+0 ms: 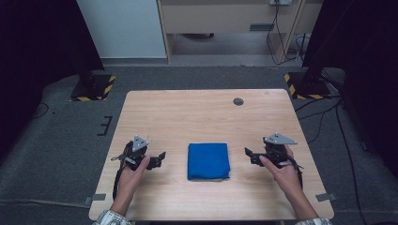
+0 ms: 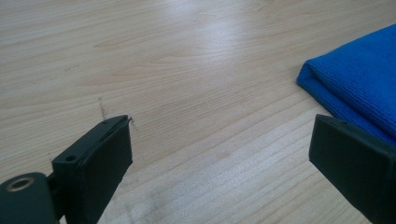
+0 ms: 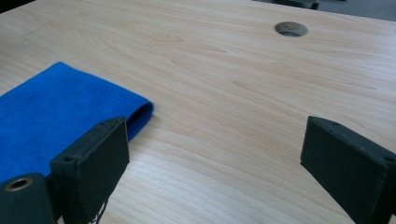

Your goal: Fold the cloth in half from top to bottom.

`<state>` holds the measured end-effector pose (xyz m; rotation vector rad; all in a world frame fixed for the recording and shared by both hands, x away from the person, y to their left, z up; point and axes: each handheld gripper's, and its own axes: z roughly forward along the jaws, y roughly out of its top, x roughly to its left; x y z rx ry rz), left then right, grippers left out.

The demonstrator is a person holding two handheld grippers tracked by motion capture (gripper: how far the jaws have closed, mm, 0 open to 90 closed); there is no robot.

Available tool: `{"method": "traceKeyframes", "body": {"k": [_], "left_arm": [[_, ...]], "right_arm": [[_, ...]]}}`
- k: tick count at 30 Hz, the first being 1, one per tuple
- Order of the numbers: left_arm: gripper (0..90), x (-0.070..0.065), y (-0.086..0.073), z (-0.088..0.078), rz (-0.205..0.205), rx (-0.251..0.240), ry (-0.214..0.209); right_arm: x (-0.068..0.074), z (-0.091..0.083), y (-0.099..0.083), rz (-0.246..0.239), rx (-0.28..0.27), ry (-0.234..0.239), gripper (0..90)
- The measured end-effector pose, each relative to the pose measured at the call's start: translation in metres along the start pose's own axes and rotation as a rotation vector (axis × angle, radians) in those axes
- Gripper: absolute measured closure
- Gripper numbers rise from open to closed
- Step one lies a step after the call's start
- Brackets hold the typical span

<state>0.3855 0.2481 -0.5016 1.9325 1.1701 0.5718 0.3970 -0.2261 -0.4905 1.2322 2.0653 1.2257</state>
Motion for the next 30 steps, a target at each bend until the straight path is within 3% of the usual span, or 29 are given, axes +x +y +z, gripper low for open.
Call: {"method": "traceKeyframes", "body": {"k": [7,12,17,23,30], "left_arm": [[5.3,0.004,0.006,0.01,0.017,0.024,-0.006],[5.3,0.014,0.015,0.029,0.014,0.079,-0.008],[5.3,0.028,0.021,0.045,0.004,0.119,0.002],[5.8,0.038,0.013,0.057,0.005,0.174,0.043],[5.3,0.041,0.004,0.063,-0.011,0.17,0.047]], "right_arm": [[-0.027,-0.002,-0.003,0.043,0.009,-0.056,8.1],[-0.056,0.009,-0.004,0.1,0.04,-0.112,9.2],[-0.08,0.022,-0.004,0.146,0.079,-0.131,12.4],[-0.087,0.038,-0.01,0.167,0.132,-0.14,11.7],[-0.079,0.051,-0.017,0.143,0.184,-0.153,9.8]]}}
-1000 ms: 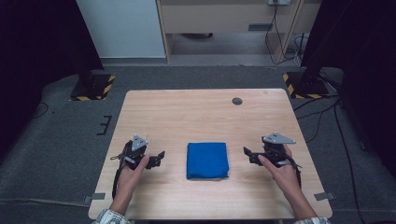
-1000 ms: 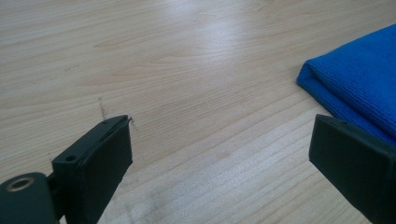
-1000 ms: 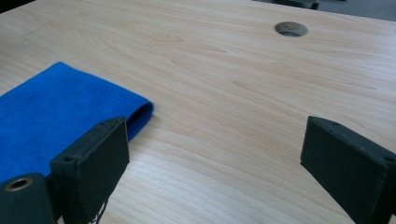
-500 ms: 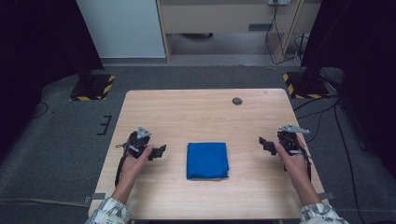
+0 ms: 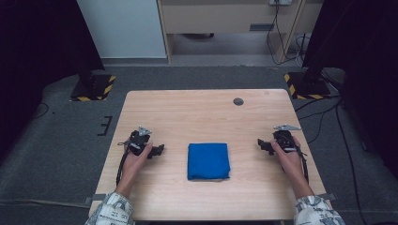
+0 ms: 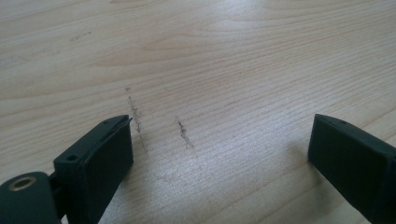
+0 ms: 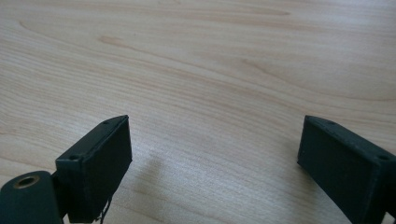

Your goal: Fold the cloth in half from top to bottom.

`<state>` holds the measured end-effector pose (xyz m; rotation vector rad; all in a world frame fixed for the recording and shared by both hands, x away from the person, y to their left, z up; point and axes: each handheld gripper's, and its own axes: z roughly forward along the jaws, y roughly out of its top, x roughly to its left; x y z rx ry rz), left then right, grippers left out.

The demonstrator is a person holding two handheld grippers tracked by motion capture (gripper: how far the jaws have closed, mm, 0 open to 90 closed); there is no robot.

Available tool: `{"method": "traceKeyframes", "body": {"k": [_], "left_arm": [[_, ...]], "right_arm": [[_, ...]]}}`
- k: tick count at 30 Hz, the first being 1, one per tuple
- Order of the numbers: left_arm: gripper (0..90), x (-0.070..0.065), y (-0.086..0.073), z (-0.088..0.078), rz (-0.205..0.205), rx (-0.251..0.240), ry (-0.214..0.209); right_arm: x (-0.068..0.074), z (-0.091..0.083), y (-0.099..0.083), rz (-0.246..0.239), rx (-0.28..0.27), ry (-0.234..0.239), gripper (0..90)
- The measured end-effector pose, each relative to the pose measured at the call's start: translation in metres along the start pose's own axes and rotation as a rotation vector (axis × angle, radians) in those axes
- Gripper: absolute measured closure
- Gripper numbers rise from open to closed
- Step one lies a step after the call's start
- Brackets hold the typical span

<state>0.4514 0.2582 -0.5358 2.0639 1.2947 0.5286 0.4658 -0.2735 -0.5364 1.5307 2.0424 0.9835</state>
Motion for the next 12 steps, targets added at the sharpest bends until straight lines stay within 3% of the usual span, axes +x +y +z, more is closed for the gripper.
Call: {"method": "traceKeyframes", "body": {"k": [3,6,12], "left_arm": [[4.1,-0.002,-0.002,0.001,-0.003,-0.012,0.007],[3.4,-0.003,-0.002,0.0,0.001,-0.012,0.005],[3.1,-0.003,-0.002,0.0,0.0,-0.012,0.005]], "right_arm": [[0.003,0.002,-0.001,-0.022,0.005,-0.02,8.8],[0.009,0.003,-0.003,-0.082,0.027,-0.051,7.5],[0.012,0.0,-0.005,-0.078,0.032,-0.05,7.5]]}}
